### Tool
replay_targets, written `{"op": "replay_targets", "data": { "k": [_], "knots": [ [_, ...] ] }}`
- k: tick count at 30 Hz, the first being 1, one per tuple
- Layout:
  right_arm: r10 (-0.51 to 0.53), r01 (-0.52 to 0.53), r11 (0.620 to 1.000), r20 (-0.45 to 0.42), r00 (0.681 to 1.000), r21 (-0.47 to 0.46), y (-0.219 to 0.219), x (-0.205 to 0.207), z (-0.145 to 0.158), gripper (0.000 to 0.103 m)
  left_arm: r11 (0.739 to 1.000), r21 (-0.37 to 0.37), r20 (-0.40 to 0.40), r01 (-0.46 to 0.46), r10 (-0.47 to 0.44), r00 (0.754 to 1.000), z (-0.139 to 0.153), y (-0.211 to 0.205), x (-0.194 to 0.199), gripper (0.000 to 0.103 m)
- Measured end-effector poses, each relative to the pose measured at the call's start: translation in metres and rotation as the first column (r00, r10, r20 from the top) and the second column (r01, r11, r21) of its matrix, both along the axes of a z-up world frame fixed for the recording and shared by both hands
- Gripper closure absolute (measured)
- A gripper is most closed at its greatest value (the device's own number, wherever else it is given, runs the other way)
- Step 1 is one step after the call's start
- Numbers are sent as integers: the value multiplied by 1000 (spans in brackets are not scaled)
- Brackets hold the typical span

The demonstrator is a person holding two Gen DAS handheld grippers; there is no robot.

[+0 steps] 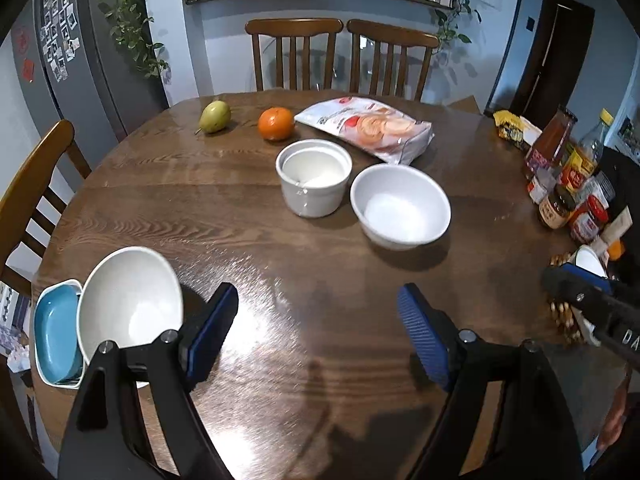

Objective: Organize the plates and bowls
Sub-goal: 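Move both grippers to the rim of the medium white bowl, then close both grippers on the medium white bowl rim and lift it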

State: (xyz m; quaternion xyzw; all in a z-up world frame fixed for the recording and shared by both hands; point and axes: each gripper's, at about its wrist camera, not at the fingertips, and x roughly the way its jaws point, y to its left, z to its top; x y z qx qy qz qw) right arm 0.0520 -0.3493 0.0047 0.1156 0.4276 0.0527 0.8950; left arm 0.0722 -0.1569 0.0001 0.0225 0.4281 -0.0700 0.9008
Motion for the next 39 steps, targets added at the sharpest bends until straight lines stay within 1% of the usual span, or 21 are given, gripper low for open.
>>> {"op": "replay_targets", "data": {
  "k": [2, 5, 8, 10, 13, 15, 17, 19, 21, 24, 26, 28, 29, 31, 32, 34, 35, 36, 37, 39],
  "knots": [
    [36, -36, 999, 6, 999, -6, 3, 11, 0, 60, 1000, -2, 3, -14, 14, 1000, -2, -5, 3, 21],
    [75, -75, 997, 8, 997, 13, 4, 26, -4, 60, 999, -4, 1, -47, 47, 999, -9, -12, 15, 21],
    [101, -102, 994, 17, 995, 27, 8, 44, -10, 60, 995, -16, -18, -94, 94, 995, -18, -12, 32, 21],
    [102, -103, 994, 23, 995, 40, 10, 52, -14, 60, 991, -26, -30, -128, 128, 991, -25, -11, 42, 21],
    [97, -98, 993, 24, 995, 63, 10, 68, -23, 60, 987, -31, -34, -156, 155, 987, -31, -14, 55, 21],
    [94, -95, 993, 18, 995, 64, 11, 73, -27, 60, 987, -27, -41, -161, 160, 986, -37, -18, 63, 21],
    [81, -80, 994, -12, 997, 74, 10, 87, -42, 60, 986, -23, -54, -163, 161, 985, -43, -22, 71, 22],
    [85, -82, 993, -29, 996, 89, 11, 95, -51, 60, 987, -20, -63, -160, 159, 985, -48, -25, 79, 22],
    [85, -82, 992, -35, 996, 94, 11, 101, -57, 60, 987, -1, -69, -163, 162, 984, -54, -29, 87, 22],
    [72, -69, 993, -34, 997, 99, 9, 108, -63, 60, 988, 7, -88, -154, 154, 984, -62, -31, 98, 23],
    [66, -62, 993, -34, 997, 97, 9, 111, -66, 60, 990, 14, -101, -143, 144, 984, -66, -33, 105, 26],
    [63, -59, 994, -39, 997, 94, 10, 114, -69, 60, 992, 13, -114, -125, 125, 986, -71, -34, 110, 35],
    [62, -58, 994, -41, 997, 95, 10, 115, -71, 60, 993, 13, -120, -118, 118, 986, -72, -35, 111, 37],
    [69, -64, 993, -47, 997, 104, 10, 118, -75, 60, 995, 11, -134, -102, 102, 986, -75, -36, 115, 47],
    [74, -68, 991, -52, 996, 114, 10, 119, -76, 61, 996, 11, -141, -92, 93, 986, -77, -37, 116, 50],
    [88, -80, 989, -57, 994, 128, 11, 120, -79, 71, 997, 11, -154, -70, 71, 986, -80, -40, 117, 65],
    [92, -83, 988, -60, 994, 133, 12, 121, -80, 74, 998, 14, -159, -58, 60, 985, -81, -42, 118, 68],
    [96, -87, 986, -62, 993, 140, 12, 121, -81, 79, 999, 18, -168, -43, 45, 985, -84, -45, 117, 75],
    [97, -87, 986, -65, 993, 146, 12, 121, -82, 83, 999, 20, -173, -34, 36, 984, -86, -46, 117, 79],
    [97, -86, 984, -70, 993, 155, 12, 120, -83, 87, 999, 30, -174, -12, 17, 985, -89, -50, 115, 80]
  ]
}}
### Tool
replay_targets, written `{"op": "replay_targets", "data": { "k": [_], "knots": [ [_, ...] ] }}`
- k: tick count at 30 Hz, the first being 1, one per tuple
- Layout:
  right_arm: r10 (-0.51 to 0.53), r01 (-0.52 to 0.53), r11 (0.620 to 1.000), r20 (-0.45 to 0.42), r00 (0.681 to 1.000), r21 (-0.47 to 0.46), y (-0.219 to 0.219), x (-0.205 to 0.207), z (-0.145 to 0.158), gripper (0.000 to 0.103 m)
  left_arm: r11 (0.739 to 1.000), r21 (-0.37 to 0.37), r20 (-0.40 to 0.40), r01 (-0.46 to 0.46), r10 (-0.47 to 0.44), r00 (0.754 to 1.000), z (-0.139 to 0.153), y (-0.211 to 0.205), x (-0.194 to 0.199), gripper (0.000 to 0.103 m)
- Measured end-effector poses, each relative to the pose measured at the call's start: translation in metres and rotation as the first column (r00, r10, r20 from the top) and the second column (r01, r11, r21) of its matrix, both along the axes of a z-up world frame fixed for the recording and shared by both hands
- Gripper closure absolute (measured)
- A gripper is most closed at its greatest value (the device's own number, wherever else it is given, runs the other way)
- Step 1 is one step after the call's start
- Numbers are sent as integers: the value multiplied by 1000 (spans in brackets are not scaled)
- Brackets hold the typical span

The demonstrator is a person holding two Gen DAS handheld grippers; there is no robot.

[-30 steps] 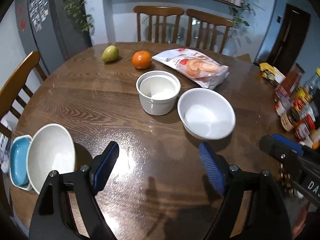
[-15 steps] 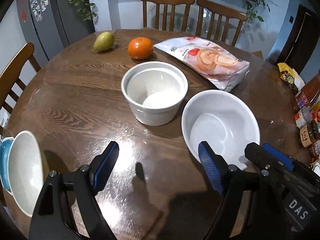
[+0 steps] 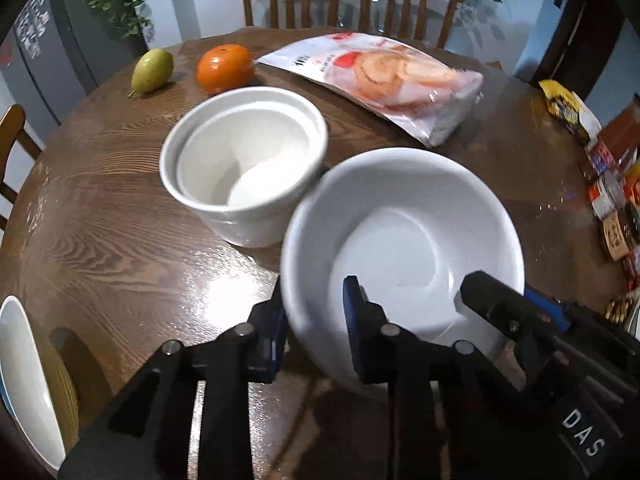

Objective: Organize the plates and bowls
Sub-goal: 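Close both grippers on the medium white bowl rim and lift it, then carry the medium bowl with both grippers and lower it into the large bowl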

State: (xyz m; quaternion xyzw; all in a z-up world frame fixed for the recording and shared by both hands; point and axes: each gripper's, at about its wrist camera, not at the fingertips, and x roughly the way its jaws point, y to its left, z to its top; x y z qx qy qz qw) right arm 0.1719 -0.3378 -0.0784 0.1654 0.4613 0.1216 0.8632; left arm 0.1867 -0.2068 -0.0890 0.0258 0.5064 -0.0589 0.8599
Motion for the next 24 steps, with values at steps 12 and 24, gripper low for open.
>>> {"op": "replay_targets", "data": {
  "k": [12, 24],
  "knots": [
    [15, -14, 999, -28, 999, 45, 3, -22, 15, 89, 1000, 0, 19, 29, -29, 999, 11, 9, -28, 81],
    [119, -116, 992, -69, 990, 44, 46, -52, 18, 89, 999, -14, -4, -41, 40, 999, 19, 57, -77, 81]
  ]
}}
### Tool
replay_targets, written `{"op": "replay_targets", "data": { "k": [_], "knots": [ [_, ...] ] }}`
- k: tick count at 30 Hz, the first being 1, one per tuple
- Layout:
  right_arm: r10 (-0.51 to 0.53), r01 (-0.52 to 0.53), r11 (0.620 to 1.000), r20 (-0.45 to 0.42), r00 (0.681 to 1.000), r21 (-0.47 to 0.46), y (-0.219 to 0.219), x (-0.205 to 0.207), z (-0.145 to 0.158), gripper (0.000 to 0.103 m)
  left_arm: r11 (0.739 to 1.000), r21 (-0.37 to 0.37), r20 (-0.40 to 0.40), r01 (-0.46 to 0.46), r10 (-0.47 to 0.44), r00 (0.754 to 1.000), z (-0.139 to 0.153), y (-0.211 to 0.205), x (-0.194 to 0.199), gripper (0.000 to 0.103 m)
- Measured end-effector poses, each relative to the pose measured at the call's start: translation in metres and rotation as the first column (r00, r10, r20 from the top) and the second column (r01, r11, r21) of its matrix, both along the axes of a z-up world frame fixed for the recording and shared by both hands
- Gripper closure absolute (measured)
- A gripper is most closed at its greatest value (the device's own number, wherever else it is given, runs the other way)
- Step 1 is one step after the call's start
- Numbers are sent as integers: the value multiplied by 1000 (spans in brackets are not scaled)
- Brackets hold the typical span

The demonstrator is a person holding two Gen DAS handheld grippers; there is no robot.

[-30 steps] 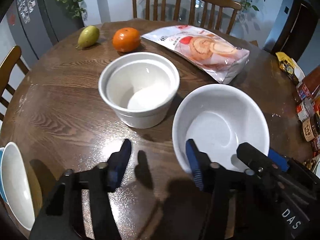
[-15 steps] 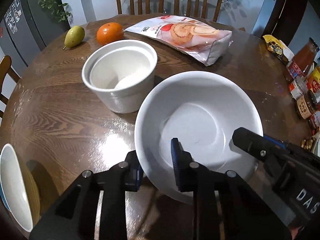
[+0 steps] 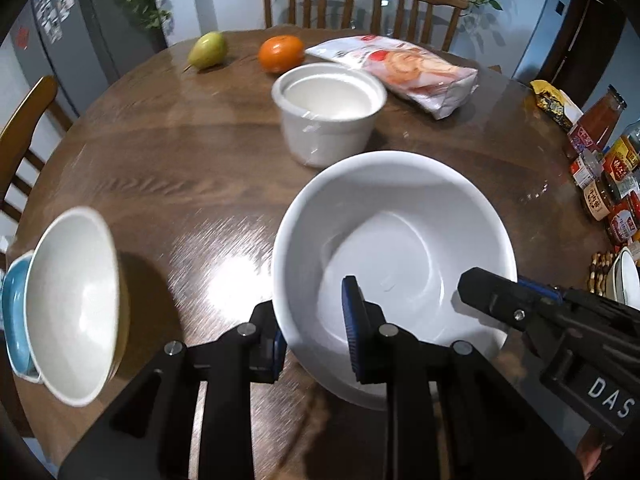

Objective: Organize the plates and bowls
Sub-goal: 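Carry the medium bowl with both grippers and lower it into the large bowl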

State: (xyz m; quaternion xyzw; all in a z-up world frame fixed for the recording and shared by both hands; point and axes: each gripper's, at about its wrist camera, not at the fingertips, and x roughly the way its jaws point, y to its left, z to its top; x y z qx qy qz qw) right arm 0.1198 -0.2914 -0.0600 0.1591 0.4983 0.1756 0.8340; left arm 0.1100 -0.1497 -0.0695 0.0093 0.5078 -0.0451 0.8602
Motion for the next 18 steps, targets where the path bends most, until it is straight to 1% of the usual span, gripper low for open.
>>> {"op": "replay_targets", "data": {
  "k": [5, 11, 14, 18],
  "knots": [
    [70, -71, 997, -34, 997, -13, 30, -14, -4, 89, 999, 13, -21, -38, 38, 999, -4, 23, -18, 81],
    [106, -109, 993, -62, 992, -37, 52, -19, -11, 89, 997, 11, -44, -75, 75, 996, -8, 41, -29, 80],
    [114, -117, 992, -62, 992, -46, 61, -20, -12, 89, 996, 1, -50, -84, 84, 995, -8, 46, -32, 81],
    [122, -123, 991, -22, 992, -44, 72, -23, -1, 89, 996, -8, -18, -90, 90, 996, 4, 53, -40, 81]
  ]
}}
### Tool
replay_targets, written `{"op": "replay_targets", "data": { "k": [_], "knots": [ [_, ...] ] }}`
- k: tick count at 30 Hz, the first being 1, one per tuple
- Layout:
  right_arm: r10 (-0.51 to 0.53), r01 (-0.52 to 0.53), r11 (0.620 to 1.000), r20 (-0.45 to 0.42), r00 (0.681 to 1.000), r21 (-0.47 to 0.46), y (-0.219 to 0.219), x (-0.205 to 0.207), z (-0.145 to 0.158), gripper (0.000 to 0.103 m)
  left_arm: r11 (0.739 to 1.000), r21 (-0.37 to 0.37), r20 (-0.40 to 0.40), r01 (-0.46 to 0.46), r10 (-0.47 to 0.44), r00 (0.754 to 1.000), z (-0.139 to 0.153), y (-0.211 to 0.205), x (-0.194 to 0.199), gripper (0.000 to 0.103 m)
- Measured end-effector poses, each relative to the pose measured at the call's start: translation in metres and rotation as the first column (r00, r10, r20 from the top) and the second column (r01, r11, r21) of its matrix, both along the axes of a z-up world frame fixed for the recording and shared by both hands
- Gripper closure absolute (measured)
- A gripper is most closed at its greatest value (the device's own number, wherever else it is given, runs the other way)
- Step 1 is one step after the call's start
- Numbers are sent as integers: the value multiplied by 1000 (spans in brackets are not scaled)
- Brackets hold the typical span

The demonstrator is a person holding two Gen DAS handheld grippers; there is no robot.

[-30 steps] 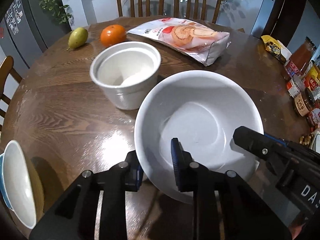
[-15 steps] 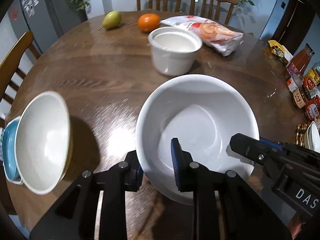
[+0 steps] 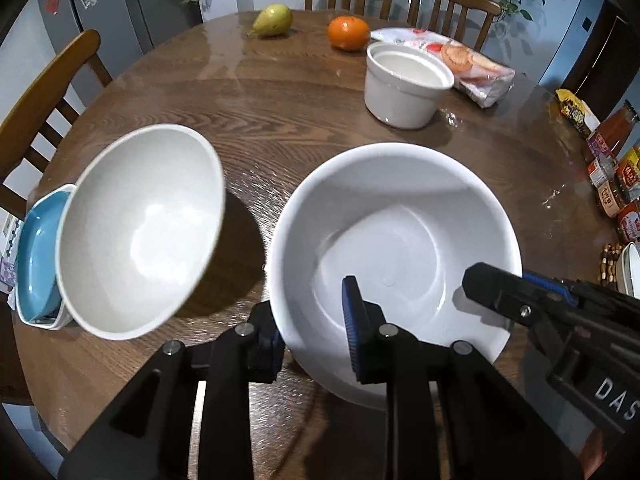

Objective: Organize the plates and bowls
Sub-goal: 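Carry the medium bowl with both grippers and lower it into the large bowl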

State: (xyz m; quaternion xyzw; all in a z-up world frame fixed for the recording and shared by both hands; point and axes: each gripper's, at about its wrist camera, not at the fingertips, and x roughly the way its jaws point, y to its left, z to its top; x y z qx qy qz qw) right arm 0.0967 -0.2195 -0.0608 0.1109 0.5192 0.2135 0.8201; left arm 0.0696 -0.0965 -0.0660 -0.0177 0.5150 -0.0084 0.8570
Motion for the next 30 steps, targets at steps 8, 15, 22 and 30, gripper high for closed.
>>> {"op": "replay_targets", "data": {
  "k": [8, 15, 22, 30],
  "knots": [
    [43, -43, 999, 83, 996, -3, 26, -4, 30, 89, 999, 0, 92, -40, 40, 995, 32, 26, -9, 81],
    [95, -96, 995, 112, 989, 0, 64, 0, 39, 89, 995, 9, 115, -100, 98, 988, 41, 64, -10, 81],
    [156, -155, 988, 124, 980, -21, 110, 8, 38, 89, 987, 26, 111, -157, 153, 982, 40, 101, -7, 81],
    [185, -182, 983, 86, 979, -38, 141, 15, 26, 89, 985, 25, 62, -173, 172, 983, 29, 131, 3, 80]
  ]
}}
